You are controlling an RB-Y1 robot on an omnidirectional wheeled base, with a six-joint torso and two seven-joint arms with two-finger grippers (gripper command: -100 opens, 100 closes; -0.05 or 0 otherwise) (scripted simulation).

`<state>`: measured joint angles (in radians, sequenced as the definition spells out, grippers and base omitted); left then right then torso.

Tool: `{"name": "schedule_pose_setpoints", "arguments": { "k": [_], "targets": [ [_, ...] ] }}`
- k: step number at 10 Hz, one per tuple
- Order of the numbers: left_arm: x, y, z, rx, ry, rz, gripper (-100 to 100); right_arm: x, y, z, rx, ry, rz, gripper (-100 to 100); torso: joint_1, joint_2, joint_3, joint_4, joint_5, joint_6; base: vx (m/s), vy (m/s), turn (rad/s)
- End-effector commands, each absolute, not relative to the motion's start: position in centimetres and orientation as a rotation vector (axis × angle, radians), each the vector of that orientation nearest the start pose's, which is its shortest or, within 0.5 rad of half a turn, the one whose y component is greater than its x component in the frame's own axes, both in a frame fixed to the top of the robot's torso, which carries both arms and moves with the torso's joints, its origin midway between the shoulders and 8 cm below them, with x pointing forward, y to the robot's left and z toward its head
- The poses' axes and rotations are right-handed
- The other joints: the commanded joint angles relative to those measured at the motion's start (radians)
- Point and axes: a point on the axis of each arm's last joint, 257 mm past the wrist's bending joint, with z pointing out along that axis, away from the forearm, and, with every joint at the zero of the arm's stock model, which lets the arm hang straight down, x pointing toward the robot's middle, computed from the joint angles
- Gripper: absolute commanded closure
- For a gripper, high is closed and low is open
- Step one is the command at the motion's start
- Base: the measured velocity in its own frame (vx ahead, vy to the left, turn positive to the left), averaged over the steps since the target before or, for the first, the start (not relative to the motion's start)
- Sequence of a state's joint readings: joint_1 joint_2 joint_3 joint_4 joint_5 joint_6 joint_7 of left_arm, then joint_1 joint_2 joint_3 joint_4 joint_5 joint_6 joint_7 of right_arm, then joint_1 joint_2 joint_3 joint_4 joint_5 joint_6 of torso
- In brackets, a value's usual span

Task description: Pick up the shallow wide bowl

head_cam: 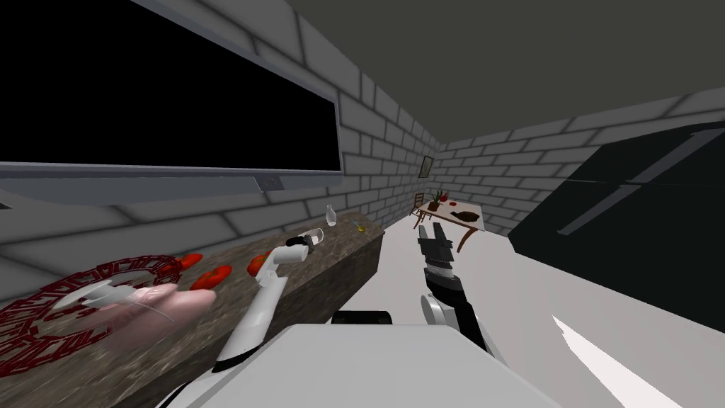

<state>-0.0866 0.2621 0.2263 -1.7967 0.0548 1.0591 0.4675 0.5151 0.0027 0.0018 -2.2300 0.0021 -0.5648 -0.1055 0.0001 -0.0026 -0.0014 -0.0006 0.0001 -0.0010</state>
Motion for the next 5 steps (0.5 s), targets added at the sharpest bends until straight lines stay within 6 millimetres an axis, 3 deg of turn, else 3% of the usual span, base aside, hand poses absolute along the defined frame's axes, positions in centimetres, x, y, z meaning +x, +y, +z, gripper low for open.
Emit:
{"name": "schedule_pose_setpoints", "arguments": {
  "k": [1, 2, 3, 4, 5],
  "targets": [
    [48.3, 40.8, -29.7, -2.133, 1.126, -0.711, -100, 34.1, -28.1, 1.0, 0.697, 0.580, 1.396, 0, 0.000, 0.000, 0.000, 0.000, 0.000, 0.000, 0.036, 0.011, -0.079],
    [48.5, 41.0, -29.0, -2.115, 1.124, -0.725, -100, 34.1, -28.1, 1.0, 0.697, 0.580, 1.396, 0, 0.000, 0.000, 0.000, 0.000, 0.000, 0.000, 0.016, 0.007, -0.010],
    [48.5, 41.0, -29.2, -2.120, 1.124, -0.721, 0, 34.1, -28.1, 1.0, 0.697, 0.580, 1.396, 0, 0.000, 0.001, 0.000, 0.000, 0.000, 0.000, 0.000, 0.000, 0.000],
    [48.7, 41.0, -29.8, -2.118, 1.126, -0.724, -100, 34.1, -28.1, 1.0, 0.697, 0.580, 1.396, 0, 0.000, 0.001, 0.001, 0.000, 0.000, 0.000, 0.039, 0.012, 0.008],
    [48.8, 41.0, -30.1, -2.117, 1.127, -0.725, -100, 34.1, -28.1, 1.0, 0.697, 0.580, 1.396, 0, 0.000, 0.000, 0.000, 0.000, 0.000, 0.000, 0.058, 0.014, 0.009]
  ]
}}
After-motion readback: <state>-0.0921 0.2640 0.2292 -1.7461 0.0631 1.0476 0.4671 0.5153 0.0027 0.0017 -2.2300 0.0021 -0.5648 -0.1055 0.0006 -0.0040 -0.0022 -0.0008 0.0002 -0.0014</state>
